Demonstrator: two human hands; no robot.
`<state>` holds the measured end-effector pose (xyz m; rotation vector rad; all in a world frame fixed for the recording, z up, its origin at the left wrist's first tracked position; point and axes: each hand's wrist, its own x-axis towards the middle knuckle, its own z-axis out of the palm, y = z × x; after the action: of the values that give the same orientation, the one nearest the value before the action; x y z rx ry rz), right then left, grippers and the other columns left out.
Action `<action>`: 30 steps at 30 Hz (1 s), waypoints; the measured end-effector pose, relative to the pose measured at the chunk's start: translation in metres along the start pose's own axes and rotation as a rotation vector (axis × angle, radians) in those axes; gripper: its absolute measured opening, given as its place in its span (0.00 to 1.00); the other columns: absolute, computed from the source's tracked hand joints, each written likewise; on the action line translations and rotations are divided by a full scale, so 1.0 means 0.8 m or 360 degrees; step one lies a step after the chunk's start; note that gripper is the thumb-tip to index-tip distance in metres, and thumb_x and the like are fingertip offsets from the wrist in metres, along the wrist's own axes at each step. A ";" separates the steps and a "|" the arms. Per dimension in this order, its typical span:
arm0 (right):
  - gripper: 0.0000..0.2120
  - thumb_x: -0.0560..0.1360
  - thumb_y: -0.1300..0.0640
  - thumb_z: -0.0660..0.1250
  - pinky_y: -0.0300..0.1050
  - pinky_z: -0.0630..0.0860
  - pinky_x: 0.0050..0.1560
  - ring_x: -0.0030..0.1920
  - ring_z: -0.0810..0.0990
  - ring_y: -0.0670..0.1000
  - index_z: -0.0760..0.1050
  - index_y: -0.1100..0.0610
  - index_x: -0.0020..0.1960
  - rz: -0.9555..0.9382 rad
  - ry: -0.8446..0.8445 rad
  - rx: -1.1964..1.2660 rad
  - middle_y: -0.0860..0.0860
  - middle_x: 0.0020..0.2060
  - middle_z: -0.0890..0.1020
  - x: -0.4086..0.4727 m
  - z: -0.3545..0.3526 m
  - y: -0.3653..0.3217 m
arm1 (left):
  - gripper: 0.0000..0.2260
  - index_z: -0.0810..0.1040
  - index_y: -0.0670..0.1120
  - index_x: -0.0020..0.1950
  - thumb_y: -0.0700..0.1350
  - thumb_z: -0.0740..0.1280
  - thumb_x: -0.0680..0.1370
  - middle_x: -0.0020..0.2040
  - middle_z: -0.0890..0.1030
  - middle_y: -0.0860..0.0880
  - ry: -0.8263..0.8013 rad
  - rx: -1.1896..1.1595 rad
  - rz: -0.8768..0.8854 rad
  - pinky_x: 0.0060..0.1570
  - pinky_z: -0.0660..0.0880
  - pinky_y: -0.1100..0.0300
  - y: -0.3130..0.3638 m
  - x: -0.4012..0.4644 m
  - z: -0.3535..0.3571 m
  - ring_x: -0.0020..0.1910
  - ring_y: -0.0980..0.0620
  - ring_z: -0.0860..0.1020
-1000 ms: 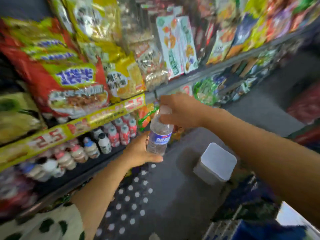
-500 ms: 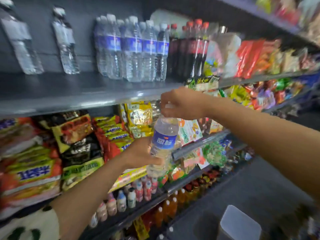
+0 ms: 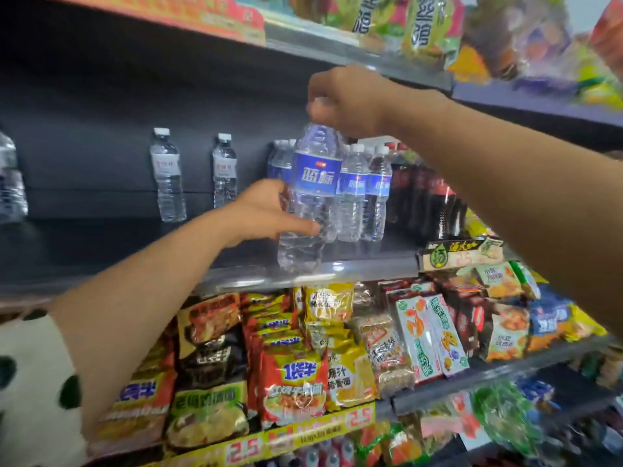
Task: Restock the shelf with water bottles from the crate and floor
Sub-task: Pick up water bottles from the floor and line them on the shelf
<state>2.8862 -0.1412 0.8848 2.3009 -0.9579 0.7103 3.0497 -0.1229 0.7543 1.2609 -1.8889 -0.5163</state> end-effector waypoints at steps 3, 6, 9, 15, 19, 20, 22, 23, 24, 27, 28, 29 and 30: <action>0.13 0.77 0.55 0.59 0.45 0.65 0.43 0.52 0.76 0.62 0.75 0.61 0.55 -0.0047 0.0011 0.0046 0.61 0.52 0.80 0.034 0.027 0.022 | 0.18 0.79 0.44 0.55 0.44 0.78 0.68 0.48 0.85 0.46 0.0072 -0.0024 -0.0105 0.41 0.77 0.58 -0.012 0.030 -0.009 0.45 0.52 0.82; 0.13 0.76 0.55 0.59 0.46 0.65 0.44 0.53 0.76 0.63 0.75 0.60 0.56 -0.0070 -0.0029 0.0048 0.62 0.54 0.79 0.062 0.061 0.043 | 0.14 0.80 0.43 0.54 0.41 0.77 0.70 0.45 0.85 0.49 0.0150 -0.0056 -0.0178 0.33 0.75 0.68 -0.031 0.063 -0.002 0.38 0.60 0.81; 0.12 0.77 0.55 0.59 0.45 0.65 0.43 0.51 0.76 0.64 0.74 0.62 0.54 -0.0112 -0.0141 0.0067 0.64 0.53 0.79 0.084 0.098 0.063 | 0.09 0.80 0.46 0.47 0.40 0.76 0.70 0.39 0.83 0.53 0.0193 -0.0040 -0.0231 0.29 0.72 0.72 -0.054 0.096 0.010 0.31 0.66 0.79; 0.14 0.78 0.53 0.59 0.45 0.66 0.43 0.52 0.77 0.63 0.70 0.63 0.57 -0.0167 -0.0253 0.0142 0.64 0.54 0.78 0.115 0.155 0.093 | 0.11 0.81 0.48 0.50 0.41 0.77 0.70 0.42 0.83 0.53 0.0289 -0.0074 -0.0317 0.37 0.75 0.68 -0.095 0.141 0.031 0.38 0.60 0.80; 0.16 0.79 0.49 0.58 0.47 0.69 0.46 0.52 0.77 0.61 0.70 0.61 0.57 -0.0180 -0.0281 0.0141 0.61 0.54 0.77 0.132 0.175 0.109 | 0.13 0.83 0.46 0.52 0.42 0.78 0.69 0.46 0.85 0.50 0.0361 -0.0059 -0.0331 0.45 0.79 0.62 -0.108 0.162 0.036 0.43 0.56 0.83; 0.16 0.79 0.48 0.58 0.47 0.70 0.47 0.51 0.77 0.60 0.70 0.60 0.57 -0.0176 -0.0296 0.0136 0.60 0.54 0.77 0.136 0.177 0.112 | 0.13 0.83 0.47 0.52 0.43 0.78 0.69 0.46 0.85 0.51 0.0375 -0.0044 -0.0341 0.46 0.79 0.61 -0.109 0.166 0.037 0.44 0.56 0.83; 0.15 0.79 0.47 0.58 0.48 0.71 0.48 0.47 0.75 0.58 0.69 0.58 0.57 -0.0180 -0.0314 0.0110 0.59 0.55 0.77 0.141 0.182 0.117 | 0.13 0.83 0.48 0.51 0.44 0.78 0.68 0.46 0.85 0.52 0.0409 -0.0004 -0.0349 0.46 0.77 0.62 -0.112 0.173 0.038 0.44 0.57 0.82; 0.16 0.79 0.46 0.57 0.48 0.71 0.47 0.47 0.75 0.58 0.69 0.58 0.57 -0.0187 -0.0319 0.0095 0.60 0.55 0.77 0.144 0.184 0.119 | 0.13 0.82 0.49 0.51 0.45 0.78 0.68 0.46 0.85 0.52 0.0430 0.0009 -0.0353 0.45 0.77 0.62 -0.114 0.176 0.039 0.44 0.57 0.82; 0.16 0.80 0.46 0.57 0.47 0.70 0.47 0.49 0.76 0.58 0.69 0.58 0.58 -0.0193 -0.0326 0.0082 0.60 0.55 0.77 0.146 0.185 0.120 | 0.13 0.82 0.49 0.51 0.46 0.79 0.68 0.46 0.85 0.52 0.0447 0.0017 -0.0353 0.46 0.77 0.61 -0.116 0.179 0.040 0.45 0.56 0.82; 0.19 0.80 0.46 0.57 0.46 0.67 0.46 0.54 0.77 0.61 0.67 0.60 0.63 -0.0196 -0.0338 0.0070 0.61 0.57 0.76 0.150 0.192 0.125 | 0.15 0.82 0.48 0.52 0.47 0.79 0.67 0.47 0.85 0.52 0.0468 0.0054 -0.0376 0.50 0.79 0.58 -0.121 0.187 0.042 0.47 0.54 0.82; 0.20 0.81 0.46 0.57 0.46 0.67 0.47 0.55 0.76 0.61 0.65 0.60 0.64 -0.0189 -0.0331 0.0075 0.61 0.58 0.76 0.152 0.194 0.127 | 0.16 0.82 0.47 0.52 0.47 0.79 0.67 0.47 0.84 0.52 0.0473 0.0060 -0.0384 0.51 0.79 0.57 -0.122 0.190 0.042 0.47 0.54 0.82; 0.21 0.81 0.45 0.57 0.46 0.66 0.47 0.56 0.76 0.61 0.64 0.60 0.65 -0.0183 -0.0319 0.0075 0.61 0.58 0.75 0.152 0.196 0.129 | 0.16 0.82 0.47 0.52 0.47 0.79 0.67 0.47 0.84 0.52 0.0476 0.0059 -0.0388 0.52 0.79 0.56 -0.124 0.193 0.042 0.47 0.54 0.82; 0.22 0.81 0.45 0.57 0.46 0.66 0.47 0.56 0.76 0.61 0.64 0.61 0.65 -0.0178 -0.0310 0.0073 0.61 0.58 0.75 0.153 0.198 0.130 | 0.15 0.82 0.47 0.52 0.46 0.79 0.67 0.47 0.84 0.52 0.0477 0.0056 -0.0384 0.53 0.78 0.57 -0.124 0.194 0.043 0.47 0.54 0.82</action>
<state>2.9230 -0.3637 0.8794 2.4772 -0.8966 0.4729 3.0504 -0.3083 0.7244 1.5088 -1.5131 -0.3930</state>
